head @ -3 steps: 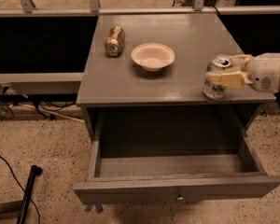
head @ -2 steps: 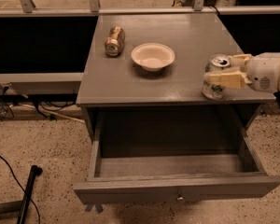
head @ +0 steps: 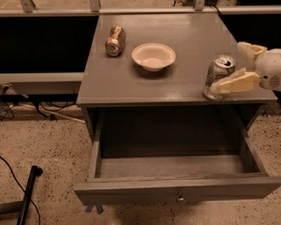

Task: Pick 7up can from top drawer and place on counter

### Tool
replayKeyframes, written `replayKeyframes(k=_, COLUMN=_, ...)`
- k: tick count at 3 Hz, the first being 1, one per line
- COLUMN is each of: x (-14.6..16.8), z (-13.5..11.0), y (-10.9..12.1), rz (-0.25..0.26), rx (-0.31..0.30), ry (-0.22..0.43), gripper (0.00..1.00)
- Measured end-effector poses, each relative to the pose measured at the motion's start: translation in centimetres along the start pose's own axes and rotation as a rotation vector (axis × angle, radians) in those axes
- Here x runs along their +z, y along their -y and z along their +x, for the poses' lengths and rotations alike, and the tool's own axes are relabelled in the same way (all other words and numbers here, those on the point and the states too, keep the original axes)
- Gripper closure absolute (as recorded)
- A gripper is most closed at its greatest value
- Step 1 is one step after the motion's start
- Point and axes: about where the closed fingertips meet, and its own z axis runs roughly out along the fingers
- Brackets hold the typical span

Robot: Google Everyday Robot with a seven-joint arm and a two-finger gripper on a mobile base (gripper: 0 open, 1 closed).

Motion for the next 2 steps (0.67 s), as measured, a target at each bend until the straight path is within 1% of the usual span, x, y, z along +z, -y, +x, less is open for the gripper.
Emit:
replayKeyframes(k=1, x=-2.5, z=-0.81, y=-0.16, rz=-0.011, rx=-0.056, ry=0.018, gripper=0.0)
replayKeyframes(k=2, x=-2.55, z=-0.88, y=-0.27, rz=-0.016, rx=-0.06, ry=0.019, gripper=0.0)
